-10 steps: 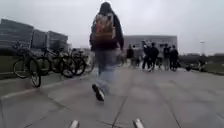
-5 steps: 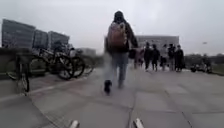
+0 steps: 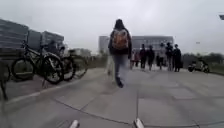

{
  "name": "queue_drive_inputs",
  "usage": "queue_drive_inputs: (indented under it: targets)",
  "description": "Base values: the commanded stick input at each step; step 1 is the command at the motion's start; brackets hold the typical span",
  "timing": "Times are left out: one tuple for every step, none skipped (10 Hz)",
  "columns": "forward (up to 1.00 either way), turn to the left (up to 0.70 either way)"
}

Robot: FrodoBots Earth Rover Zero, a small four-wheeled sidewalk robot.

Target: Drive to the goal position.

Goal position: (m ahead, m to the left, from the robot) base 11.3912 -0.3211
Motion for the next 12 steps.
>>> queue_drive_inputs:
  targets:
    - [0.76,-0.38]
    - [0.76,-0.38]
    - [0.76,-0.38]
    - [0.76,-0.36]
    - [0.76,-0.12]
    - [0.76,-0.03]
    - [0.76,-0.03]
    - [0.76,-0.03]
    - [0.76,-0.03]
    - [0.76,-0.03]
    - [0.76,-0.03]
    - [0.76,-0.03]
